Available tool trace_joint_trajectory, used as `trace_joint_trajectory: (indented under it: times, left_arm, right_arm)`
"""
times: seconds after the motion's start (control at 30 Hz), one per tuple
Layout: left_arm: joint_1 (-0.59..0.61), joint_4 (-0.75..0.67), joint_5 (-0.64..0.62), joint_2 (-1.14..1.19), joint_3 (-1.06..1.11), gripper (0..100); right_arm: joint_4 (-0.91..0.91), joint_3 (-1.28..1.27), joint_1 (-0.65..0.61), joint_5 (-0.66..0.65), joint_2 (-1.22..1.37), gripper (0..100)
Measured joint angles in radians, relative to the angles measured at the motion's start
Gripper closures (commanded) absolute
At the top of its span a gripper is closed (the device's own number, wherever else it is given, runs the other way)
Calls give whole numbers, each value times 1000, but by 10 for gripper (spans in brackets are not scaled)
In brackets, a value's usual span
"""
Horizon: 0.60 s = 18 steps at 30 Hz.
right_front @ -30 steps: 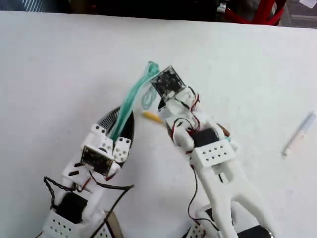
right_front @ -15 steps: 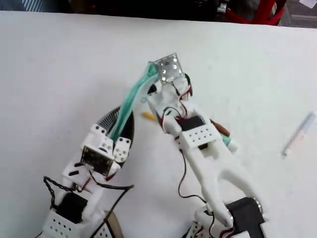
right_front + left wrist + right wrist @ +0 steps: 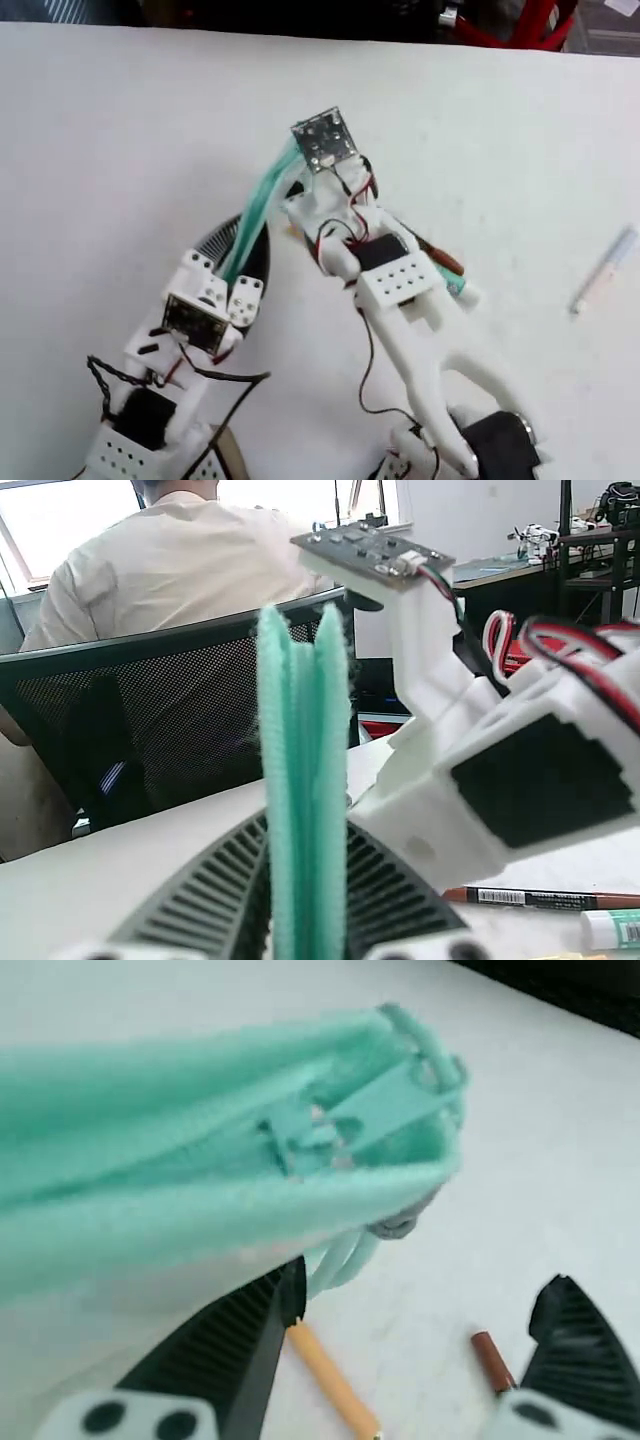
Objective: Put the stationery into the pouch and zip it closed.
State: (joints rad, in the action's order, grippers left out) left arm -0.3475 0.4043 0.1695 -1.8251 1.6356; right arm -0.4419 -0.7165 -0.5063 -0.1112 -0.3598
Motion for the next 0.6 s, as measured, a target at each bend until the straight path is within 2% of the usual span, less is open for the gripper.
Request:
trace_joint_trajectory:
  times: [0.17,0.37,0.53,0.6]
  left_arm:
    - [6,0,0,0,-2,977]
    - [8,0,0,0,-5,977]
    - [8,0,0,0,-5,977]
    - [8,0,0,0,-5,977]
  right_arm:
    - [83,0,5,0,-23,647]
    - [282,11,3,0,146,658]
    - [293,66,17,-2,219,846]
    - [293,71,26,-2,221,866]
